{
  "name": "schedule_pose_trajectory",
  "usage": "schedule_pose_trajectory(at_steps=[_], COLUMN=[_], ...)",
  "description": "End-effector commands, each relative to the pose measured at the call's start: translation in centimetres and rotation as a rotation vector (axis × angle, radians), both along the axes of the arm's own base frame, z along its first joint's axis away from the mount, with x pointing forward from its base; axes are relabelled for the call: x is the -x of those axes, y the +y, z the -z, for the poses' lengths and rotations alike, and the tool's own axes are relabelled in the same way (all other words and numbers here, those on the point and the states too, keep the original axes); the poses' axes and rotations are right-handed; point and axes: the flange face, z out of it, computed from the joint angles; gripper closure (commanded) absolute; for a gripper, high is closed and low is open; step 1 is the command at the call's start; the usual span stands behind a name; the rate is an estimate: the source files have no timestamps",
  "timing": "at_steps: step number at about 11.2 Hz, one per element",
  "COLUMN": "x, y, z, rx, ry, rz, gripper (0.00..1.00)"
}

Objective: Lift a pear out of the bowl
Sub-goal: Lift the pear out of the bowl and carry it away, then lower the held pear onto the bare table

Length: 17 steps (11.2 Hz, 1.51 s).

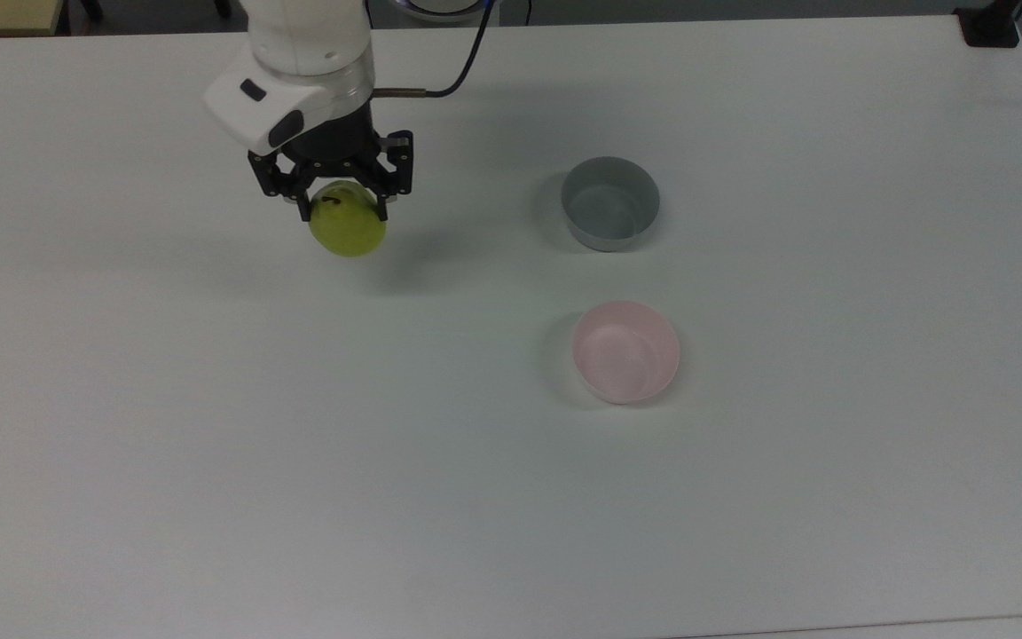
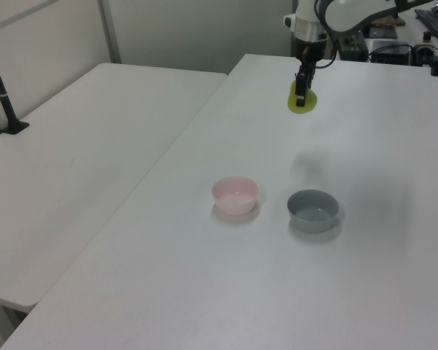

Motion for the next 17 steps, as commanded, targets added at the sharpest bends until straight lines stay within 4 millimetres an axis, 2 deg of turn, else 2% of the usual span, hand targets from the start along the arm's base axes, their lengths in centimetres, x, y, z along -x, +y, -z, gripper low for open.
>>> schedule_pose_trajectory(at_steps=[1,5,7,9,10,12,14,15,17], x=[1.0,-0.3,-0.6,-0.5,-0.5,-0.4,-0.2,0.0,0.5], y=[-0.5,0.0,-0.1,-0.3,-0.4,-0.7,-0.7,-0.8,-0.7], z=[2.9,8.7,10.0,11.1,11.7,11.7,11.8,11.5,8.1], rx=[0.017,0.057,0.075,0.086,0.086,0.087,0.092,0.092,0.090], ry=[0.052,0.113,0.125,0.145,0.156,0.164,0.174,0.196,0.203], rz=[-0.036,-0.055,-0.066,-0.077,-0.077,-0.074,-0.070,-0.070,-0.068], gripper=[0.59,0.59,0.59,0.56,0.45,0.31,0.00,0.00,0.00])
